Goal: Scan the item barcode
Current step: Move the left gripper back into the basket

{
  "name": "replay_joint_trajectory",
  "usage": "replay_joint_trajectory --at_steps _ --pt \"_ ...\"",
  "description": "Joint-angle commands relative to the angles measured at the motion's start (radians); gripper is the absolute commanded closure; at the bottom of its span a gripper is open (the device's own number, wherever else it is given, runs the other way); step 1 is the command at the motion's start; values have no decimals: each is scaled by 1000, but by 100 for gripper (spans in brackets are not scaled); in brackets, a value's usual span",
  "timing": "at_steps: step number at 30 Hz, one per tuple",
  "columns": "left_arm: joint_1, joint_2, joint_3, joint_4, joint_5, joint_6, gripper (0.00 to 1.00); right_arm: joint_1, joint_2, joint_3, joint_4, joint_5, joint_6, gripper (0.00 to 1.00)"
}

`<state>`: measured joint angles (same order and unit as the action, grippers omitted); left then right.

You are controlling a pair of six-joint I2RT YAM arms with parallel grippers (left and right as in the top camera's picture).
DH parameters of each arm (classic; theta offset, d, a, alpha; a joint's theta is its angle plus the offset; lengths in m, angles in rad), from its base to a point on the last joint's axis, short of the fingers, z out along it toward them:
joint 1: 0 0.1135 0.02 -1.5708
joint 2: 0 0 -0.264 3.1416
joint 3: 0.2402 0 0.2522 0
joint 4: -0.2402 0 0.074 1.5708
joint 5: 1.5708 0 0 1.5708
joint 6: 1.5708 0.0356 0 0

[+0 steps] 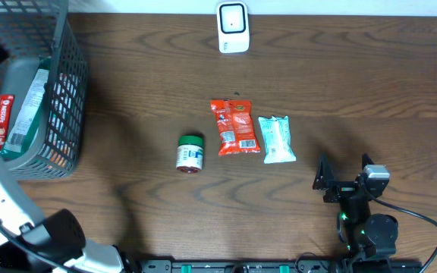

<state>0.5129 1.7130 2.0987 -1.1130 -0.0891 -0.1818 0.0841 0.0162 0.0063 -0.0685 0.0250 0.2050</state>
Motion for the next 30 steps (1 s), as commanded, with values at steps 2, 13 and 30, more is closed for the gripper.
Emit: replay_joint_trajectory --at_steps 2,13,30 --pt "60 103 -27 -23 -5 32 5 -6 -3 -1 -4 -1 4 1" --pt "61 362 -29 -219 19 6 5 -6 -3 -1 -3 -1 4 1" --pt "27 537 -37 -37 43 182 5 -6 -3 -1 -3 -1 4 1"
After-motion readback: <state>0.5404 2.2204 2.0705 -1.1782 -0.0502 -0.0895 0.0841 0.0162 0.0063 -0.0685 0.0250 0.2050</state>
